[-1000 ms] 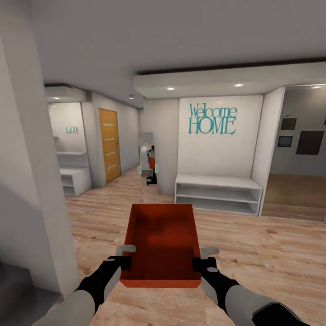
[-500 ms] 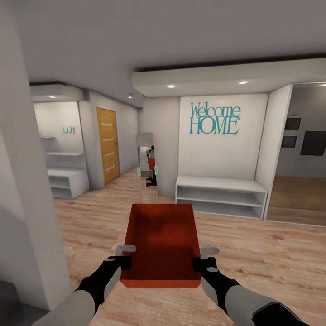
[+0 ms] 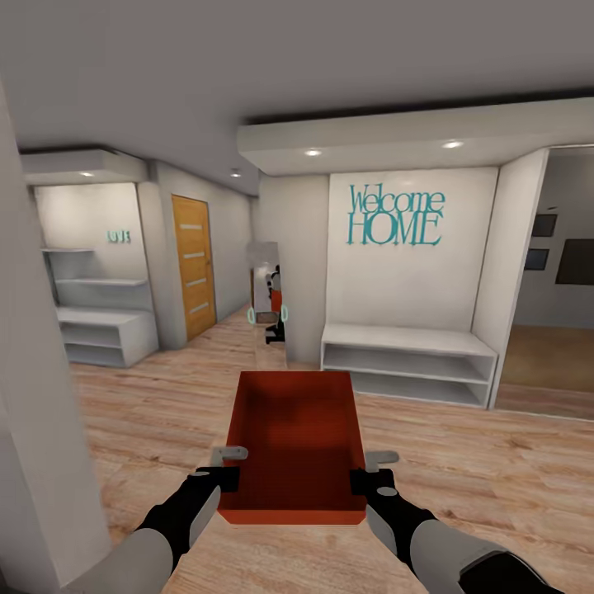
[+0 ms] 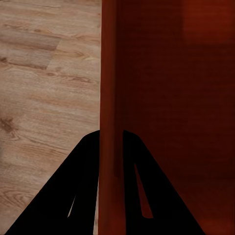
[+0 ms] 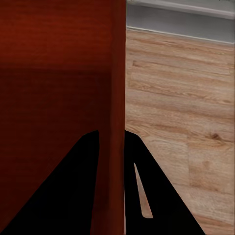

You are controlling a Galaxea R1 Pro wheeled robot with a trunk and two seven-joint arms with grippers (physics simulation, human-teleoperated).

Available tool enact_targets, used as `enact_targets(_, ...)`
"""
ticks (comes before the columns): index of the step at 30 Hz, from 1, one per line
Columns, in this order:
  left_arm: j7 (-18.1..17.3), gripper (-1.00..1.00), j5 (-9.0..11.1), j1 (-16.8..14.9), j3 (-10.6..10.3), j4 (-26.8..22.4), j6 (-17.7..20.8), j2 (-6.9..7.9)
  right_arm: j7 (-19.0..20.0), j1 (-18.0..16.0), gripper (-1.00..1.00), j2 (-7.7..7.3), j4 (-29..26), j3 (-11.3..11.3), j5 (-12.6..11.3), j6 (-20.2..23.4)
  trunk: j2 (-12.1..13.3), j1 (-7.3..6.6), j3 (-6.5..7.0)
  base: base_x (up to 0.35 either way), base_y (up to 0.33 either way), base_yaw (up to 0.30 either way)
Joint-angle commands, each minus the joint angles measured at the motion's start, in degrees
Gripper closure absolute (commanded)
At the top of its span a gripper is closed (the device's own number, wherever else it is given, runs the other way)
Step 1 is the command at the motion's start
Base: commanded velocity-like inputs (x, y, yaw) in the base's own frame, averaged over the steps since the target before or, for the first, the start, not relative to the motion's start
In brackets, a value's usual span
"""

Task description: Move the two storage containers from the living room to the garage. In the garage, place one container on the floor and stack the other container on top of it (either order is fine).

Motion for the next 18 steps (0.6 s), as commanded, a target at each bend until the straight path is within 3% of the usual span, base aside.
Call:
enact_targets(1, 0.7, 1.00, 0.2, 0.0, 4.0, -0.2, 0.3, 1.45, 0.1, 0.0, 1.00, 0.00, 0.0, -0.2, -0.6, -0.1, 0.0, 0.05, -0.01, 0.323, 0.000, 0.000)
enact_targets(18, 0.7, 1.00, 0.2, 0.0, 4.0, -0.2, 0.3, 1.45, 0.1, 0.0, 1.00, -0.04, 0.0, -0.2, -0.6, -0.1, 0.0, 0.05, -0.01, 0.323, 0.000, 0.000)
